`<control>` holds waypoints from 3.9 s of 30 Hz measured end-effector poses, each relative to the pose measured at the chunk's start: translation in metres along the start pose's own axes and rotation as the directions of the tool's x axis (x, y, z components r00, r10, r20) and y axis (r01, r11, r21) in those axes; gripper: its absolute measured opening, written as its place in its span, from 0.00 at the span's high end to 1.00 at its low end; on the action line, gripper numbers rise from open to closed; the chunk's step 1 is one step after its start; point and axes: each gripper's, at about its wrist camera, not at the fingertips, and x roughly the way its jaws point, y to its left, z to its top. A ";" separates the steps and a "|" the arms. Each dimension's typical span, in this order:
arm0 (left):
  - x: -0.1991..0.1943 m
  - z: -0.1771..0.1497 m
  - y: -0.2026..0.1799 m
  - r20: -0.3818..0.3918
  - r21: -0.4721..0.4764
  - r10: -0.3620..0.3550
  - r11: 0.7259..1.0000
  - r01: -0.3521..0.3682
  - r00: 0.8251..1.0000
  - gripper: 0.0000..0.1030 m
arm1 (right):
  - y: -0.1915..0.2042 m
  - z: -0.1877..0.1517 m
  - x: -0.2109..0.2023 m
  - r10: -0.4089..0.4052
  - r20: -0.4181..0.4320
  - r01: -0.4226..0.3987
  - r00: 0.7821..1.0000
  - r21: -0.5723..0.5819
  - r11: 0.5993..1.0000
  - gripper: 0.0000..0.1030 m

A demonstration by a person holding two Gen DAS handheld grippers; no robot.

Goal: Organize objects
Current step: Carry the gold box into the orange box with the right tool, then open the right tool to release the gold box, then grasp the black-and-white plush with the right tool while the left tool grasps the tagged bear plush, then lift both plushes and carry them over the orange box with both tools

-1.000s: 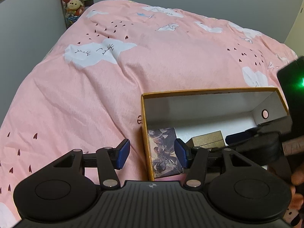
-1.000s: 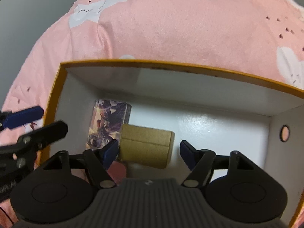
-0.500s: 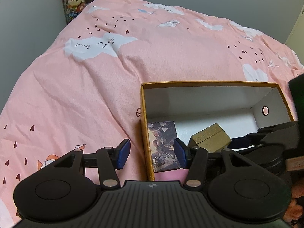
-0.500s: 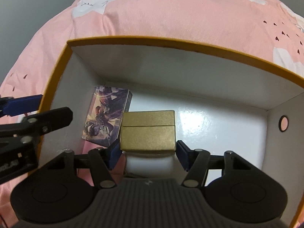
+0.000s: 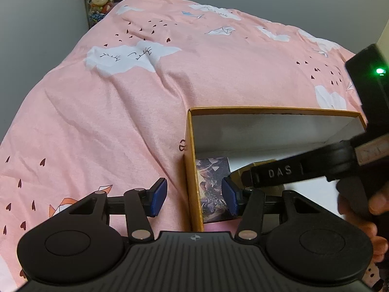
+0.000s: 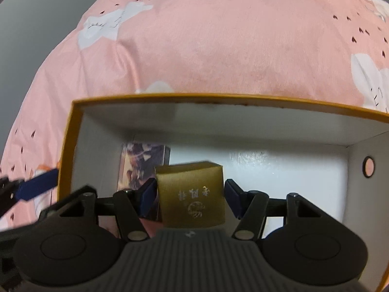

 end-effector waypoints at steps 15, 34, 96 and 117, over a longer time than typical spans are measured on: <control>0.005 -0.002 0.003 -0.012 -0.012 -0.012 1.000 0.012 1.000 0.43 | -0.020 -0.005 0.006 0.023 -0.015 -0.022 1.000 0.040 0.999 0.40; 0.005 -0.004 -0.003 -0.031 0.002 -0.016 1.000 0.016 0.999 0.47 | -0.023 -0.008 0.001 0.098 -0.008 -0.096 0.995 0.086 0.992 0.63; -0.022 -0.201 -0.168 -0.095 0.128 -0.205 0.968 0.216 0.974 0.45 | -0.152 -0.313 -0.119 -0.027 0.340 0.004 0.940 0.066 0.998 0.51; -0.030 -0.202 -0.155 -0.116 0.070 -0.265 0.959 0.274 0.957 0.59 | -0.158 -0.304 -0.094 -0.013 0.413 -0.036 0.911 0.110 0.993 0.40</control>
